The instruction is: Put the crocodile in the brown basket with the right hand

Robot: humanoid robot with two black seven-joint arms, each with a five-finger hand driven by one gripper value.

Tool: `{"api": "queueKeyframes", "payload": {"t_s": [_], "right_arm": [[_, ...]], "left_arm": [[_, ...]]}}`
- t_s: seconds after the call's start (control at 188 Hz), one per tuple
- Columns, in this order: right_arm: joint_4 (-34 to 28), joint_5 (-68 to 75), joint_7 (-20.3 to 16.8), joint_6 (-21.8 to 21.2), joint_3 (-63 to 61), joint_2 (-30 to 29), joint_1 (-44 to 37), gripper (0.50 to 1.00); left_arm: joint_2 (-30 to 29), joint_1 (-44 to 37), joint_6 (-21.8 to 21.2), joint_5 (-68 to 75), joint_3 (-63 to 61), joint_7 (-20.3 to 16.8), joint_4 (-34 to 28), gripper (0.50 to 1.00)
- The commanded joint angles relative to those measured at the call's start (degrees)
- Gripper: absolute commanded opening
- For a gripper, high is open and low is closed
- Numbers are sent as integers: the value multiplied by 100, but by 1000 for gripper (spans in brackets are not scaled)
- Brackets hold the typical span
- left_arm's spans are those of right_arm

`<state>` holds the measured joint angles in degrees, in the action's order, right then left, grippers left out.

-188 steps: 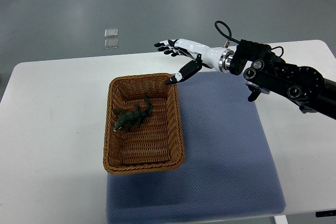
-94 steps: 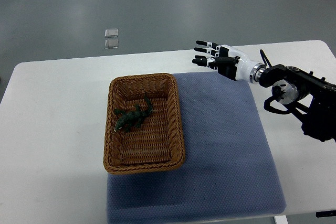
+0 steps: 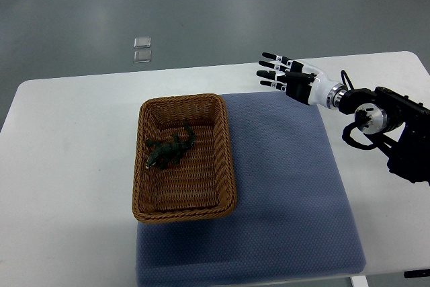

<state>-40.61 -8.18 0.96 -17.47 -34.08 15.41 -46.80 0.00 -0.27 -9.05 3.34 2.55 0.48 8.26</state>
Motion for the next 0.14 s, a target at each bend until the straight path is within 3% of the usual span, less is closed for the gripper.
{"api": "queueKeyframes", "payload": {"t_s": [0.0, 0.133], "right_arm": [[1, 1, 1, -2, -2, 23, -13, 926], [1, 1, 10, 7, -2, 41, -14, 926]], "left_arm": [[0, 1, 0, 0, 0, -4, 0, 1000], [0, 1, 0, 0, 0, -4, 0, 1000]]}}
